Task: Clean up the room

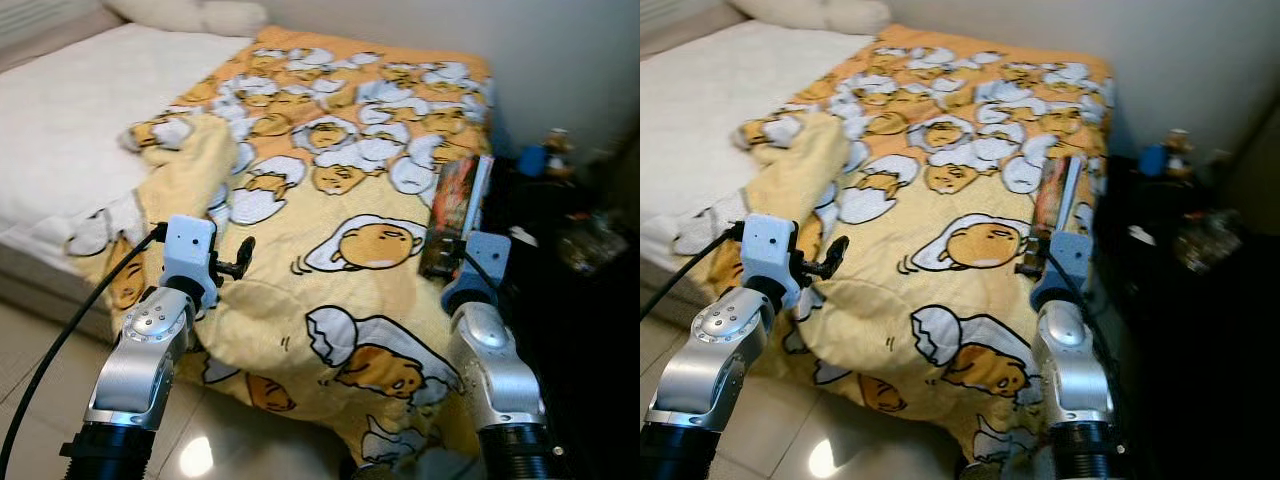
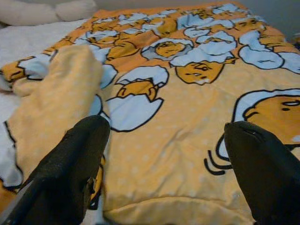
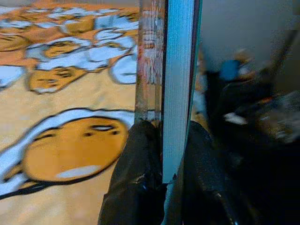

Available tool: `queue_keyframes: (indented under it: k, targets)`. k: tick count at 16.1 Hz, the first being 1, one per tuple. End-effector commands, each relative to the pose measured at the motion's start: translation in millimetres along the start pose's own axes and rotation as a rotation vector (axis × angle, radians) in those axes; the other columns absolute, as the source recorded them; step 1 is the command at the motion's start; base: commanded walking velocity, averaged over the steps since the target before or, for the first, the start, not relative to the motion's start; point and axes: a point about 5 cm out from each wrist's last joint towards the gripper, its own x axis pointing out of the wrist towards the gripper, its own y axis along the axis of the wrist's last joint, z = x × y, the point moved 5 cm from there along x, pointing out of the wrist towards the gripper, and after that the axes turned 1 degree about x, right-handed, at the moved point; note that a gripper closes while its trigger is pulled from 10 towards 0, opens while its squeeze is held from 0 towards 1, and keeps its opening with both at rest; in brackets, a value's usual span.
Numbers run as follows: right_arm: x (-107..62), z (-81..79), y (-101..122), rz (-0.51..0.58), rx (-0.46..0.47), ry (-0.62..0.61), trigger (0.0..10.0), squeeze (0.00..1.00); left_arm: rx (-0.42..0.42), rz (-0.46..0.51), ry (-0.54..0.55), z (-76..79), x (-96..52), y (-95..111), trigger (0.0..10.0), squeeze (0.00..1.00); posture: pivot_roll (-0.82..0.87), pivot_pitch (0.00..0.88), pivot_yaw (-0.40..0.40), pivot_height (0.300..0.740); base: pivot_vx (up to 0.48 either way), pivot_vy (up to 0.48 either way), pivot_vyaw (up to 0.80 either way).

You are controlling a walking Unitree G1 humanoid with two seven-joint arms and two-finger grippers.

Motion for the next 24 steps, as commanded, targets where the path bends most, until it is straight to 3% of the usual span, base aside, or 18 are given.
queue_keyframes:
  k: [1,3,4,5,7,8,11,15,18,24]
  targets:
    - [1.5,3.3,25.2,0.104,-0.023,-0.015,10.0,0.00,-0.005,0.008,0.012,-3.5,-1.9,3.5,10.0,0.00,0.05,0.000,-0.012,0.740,0.000,0.266,-0.80]
    - [3.7,6.5,28.9,0.123,0.024,-0.038,10.0,0.00,-0.002,0.013,0.021,-7.3,-0.6,6.6,10.0,0.00,0.06,0.000,-0.014,0.740,0.000,0.315,-0.80]
    - [5.3,6.7,24.1,0.086,0.010,-0.042,10.0,0.00,0.000,0.012,0.023,-8.1,0.1,7.0,10.0,0.00,0.05,0.000,-0.014,0.740,0.000,0.319,-0.80]
    - [4.6,1.3,20.3,0.071,0.058,-0.008,10.0,0.00,-0.001,0.009,0.025,-7.8,0.5,5.7,10.0,0.00,0.05,0.000,-0.012,0.740,0.000,0.322,-0.80]
    - [4.0,4.4,22.7,0.120,0.035,-0.055,10.0,0.00,-0.008,0.001,0.026,-7.2,-0.5,2.0,10.0,0.00,0.04,0.000,-0.011,0.740,0.000,0.324,-0.80]
    - [4.5,5.5,18.0,0.092,0.036,-0.066,10.0,0.00,-0.012,-0.002,0.028,-6.8,-1.4,1.1,10.0,0.00,0.04,0.000,-0.019,0.740,0.000,0.322,-0.80]
    - [2.2,-5.3,8.6,0.029,0.130,0.023,10.0,0.00,-0.029,0.000,0.022,-5.0,-2.5,1.7,10.0,0.00,0.05,0.000,-0.022,0.740,0.000,0.325,-0.20]
    - [0.6,-10.0,8.5,0.024,0.185,0.036,10.0,0.00,-0.028,-0.003,0.023,-6.2,-4.8,0.9,10.0,0.00,0.04,0.000,-0.018,0.740,0.000,0.330,-0.47]
    - [0.6,-11.8,9.5,0.020,0.185,0.056,10.0,0.00,-0.028,-0.005,0.022,-5.3,-4.5,1.1,10.0,0.00,0.04,0.000,-0.017,0.740,0.000,0.339,-0.80]
    - [0.6,-17.4,16.3,0.052,0.170,0.085,10.0,0.00,-0.029,-0.011,0.029,-7.5,-3.8,-0.9,10.0,0.00,0.03,0.000,-0.003,0.740,0.000,0.391,0.00]
